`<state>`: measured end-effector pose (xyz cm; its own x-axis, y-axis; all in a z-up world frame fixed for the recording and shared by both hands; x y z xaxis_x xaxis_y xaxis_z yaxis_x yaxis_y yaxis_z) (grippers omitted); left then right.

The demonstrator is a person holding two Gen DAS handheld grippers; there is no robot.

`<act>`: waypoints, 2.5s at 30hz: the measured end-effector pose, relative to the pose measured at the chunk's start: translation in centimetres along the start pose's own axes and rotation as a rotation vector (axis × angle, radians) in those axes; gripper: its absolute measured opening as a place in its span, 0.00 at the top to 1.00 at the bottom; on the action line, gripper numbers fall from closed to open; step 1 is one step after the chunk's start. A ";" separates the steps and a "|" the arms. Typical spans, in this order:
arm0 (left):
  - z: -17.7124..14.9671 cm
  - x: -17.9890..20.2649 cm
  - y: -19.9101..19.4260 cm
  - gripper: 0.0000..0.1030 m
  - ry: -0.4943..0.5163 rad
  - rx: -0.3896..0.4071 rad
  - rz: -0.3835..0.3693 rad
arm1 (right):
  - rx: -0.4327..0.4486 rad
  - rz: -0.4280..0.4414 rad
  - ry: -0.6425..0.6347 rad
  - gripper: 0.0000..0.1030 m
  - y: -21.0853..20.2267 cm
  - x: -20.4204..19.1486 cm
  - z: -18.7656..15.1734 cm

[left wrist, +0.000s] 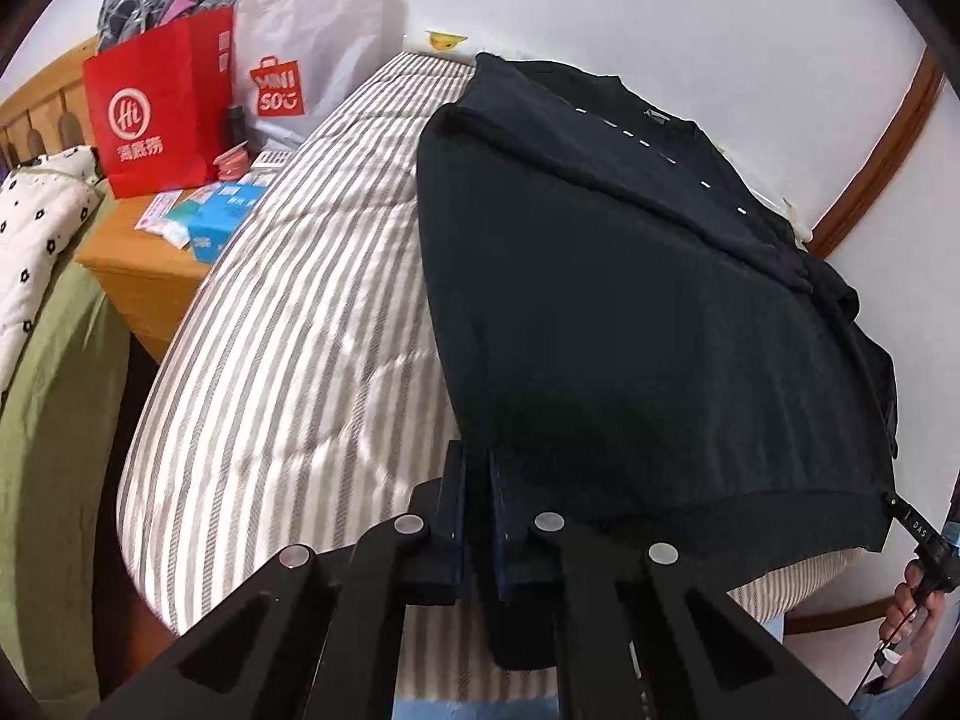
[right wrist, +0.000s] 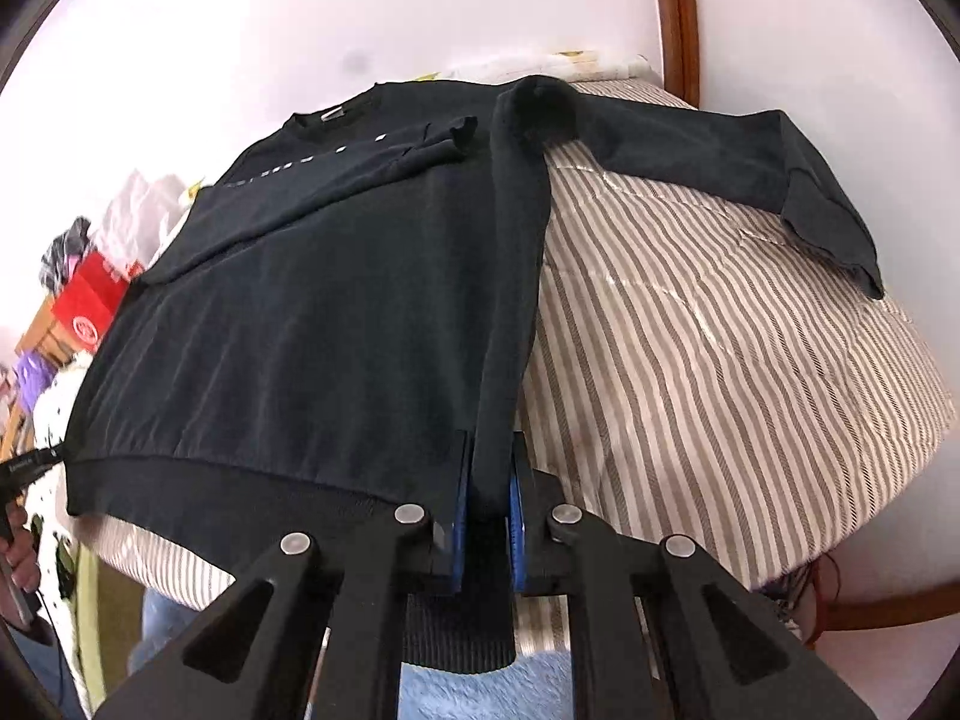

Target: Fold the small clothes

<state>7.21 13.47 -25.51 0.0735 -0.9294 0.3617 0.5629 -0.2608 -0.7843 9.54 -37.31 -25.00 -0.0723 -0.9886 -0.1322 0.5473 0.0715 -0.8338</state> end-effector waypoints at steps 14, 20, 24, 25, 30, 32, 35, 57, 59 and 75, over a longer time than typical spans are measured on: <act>3.4 0.8 -0.3 0.55 0.063 0.032 0.096 | 0.075 -0.111 -0.022 0.64 -1.2 3.9 3.5; 7.2 3.6 1.1 0.44 0.089 0.056 0.093 | 0.115 -0.272 0.078 0.47 -0.4 12.3 6.9; 9.4 5.6 2.4 0.43 0.097 0.065 0.092 | 0.081 -0.340 0.124 0.39 2.0 16.6 8.2; 9.7 6.1 2.8 0.42 0.096 0.063 0.092 | 0.075 -0.342 0.134 0.38 2.6 17.1 8.3; 10.5 8.1 5.6 0.42 0.099 0.022 0.098 | 0.055 -0.387 0.134 0.38 6.0 18.9 9.7; 10.5 8.8 6.7 0.42 0.110 0.002 0.107 | 0.050 -0.423 0.101 0.38 7.2 19.1 10.1; 10.6 9.5 7.9 0.42 0.126 -0.024 0.121 | 0.070 -0.492 0.059 0.38 8.1 19.2 10.9; 11.8 7.7 7.7 0.42 0.117 -0.014 0.074 | 0.228 -0.179 0.180 0.95 -1.4 13.5 20.1; 12.0 7.2 7.4 0.42 0.120 -0.010 0.077 | 0.252 -0.103 0.164 0.95 -2.7 10.2 22.5; 15.8 2.3 6.0 0.41 0.081 0.038 0.046 | 0.280 0.327 -0.138 0.95 -1.5 -25.2 31.0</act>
<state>23.74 13.91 -21.44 0.0343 -0.9585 0.2830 0.5914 -0.2088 -0.7789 36.37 -16.57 -3.85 0.2432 -0.9298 -0.2762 0.7290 0.3630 -0.5804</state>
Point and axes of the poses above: each gripper's, at about its wrist camera, not at the fingertips, and y roughly the way its jaws point, x to its right, z to its top, the point moved 9 cm from there along y, roughly the way its jaws point, and after that the axes turned 8 degrees about -z, right-handed, at the moved point
